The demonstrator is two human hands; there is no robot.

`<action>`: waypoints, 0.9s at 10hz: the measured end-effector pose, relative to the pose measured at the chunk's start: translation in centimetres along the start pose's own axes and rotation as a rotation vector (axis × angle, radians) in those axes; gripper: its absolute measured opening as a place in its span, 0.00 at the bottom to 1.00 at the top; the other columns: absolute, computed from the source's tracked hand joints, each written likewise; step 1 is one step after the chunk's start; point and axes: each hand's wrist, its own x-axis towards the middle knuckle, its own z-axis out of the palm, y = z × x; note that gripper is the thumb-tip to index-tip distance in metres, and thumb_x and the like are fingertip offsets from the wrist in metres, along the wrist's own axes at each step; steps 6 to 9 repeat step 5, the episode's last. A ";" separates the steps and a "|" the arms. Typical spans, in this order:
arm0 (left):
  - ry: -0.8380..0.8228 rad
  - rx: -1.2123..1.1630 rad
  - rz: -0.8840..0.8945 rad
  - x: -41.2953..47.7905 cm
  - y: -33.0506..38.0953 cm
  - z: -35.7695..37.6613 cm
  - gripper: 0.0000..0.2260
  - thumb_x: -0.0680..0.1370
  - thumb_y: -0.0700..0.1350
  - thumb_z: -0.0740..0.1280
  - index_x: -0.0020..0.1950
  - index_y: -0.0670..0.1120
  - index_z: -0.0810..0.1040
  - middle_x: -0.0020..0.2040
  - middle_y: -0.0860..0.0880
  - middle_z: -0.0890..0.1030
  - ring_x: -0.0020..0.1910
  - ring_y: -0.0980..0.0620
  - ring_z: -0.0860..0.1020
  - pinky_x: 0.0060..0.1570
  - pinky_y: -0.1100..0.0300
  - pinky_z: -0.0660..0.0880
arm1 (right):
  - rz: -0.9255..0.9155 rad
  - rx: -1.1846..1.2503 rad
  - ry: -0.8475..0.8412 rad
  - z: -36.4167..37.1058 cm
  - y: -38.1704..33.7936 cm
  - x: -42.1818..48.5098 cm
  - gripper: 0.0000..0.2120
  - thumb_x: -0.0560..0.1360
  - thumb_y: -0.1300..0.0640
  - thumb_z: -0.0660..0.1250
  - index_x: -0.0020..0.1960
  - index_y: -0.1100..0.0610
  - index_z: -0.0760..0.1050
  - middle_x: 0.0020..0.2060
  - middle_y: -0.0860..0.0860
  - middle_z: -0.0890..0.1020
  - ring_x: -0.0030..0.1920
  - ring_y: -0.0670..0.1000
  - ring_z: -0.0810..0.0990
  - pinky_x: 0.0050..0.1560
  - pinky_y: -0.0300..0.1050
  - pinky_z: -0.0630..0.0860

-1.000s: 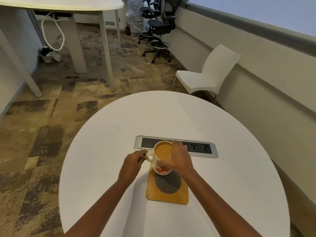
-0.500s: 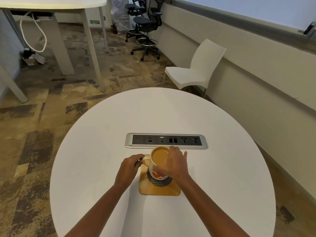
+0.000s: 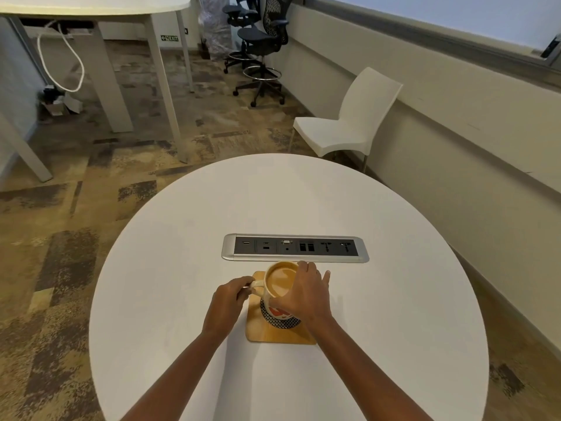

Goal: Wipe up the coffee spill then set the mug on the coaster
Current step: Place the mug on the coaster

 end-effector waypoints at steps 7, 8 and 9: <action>0.272 0.007 0.043 0.3 3.9 1.7 0.16 0.79 0.48 0.54 0.63 0.46 0.72 0.64 0.47 0.75 0.63 0.52 0.72 0.56 0.61 0.69 | -0.069 0.185 -0.208 -2.2 3.6 -0.4 0.50 0.64 0.36 0.71 0.74 0.53 0.49 0.73 0.54 0.61 0.71 0.55 0.64 0.67 0.52 0.68; 0.272 0.007 0.043 0.3 3.9 1.7 0.16 0.79 0.48 0.54 0.63 0.46 0.72 0.64 0.47 0.75 0.63 0.52 0.72 0.56 0.61 0.69 | -0.069 0.185 -0.208 -2.2 3.6 -0.4 0.50 0.64 0.36 0.71 0.74 0.53 0.49 0.73 0.54 0.61 0.71 0.55 0.64 0.67 0.52 0.68; 0.272 0.007 0.043 0.3 3.9 1.7 0.16 0.79 0.48 0.54 0.63 0.46 0.72 0.64 0.47 0.75 0.63 0.52 0.72 0.56 0.61 0.69 | -0.069 0.185 -0.208 -2.2 3.6 -0.4 0.50 0.64 0.36 0.71 0.74 0.53 0.49 0.73 0.54 0.61 0.71 0.55 0.64 0.67 0.52 0.68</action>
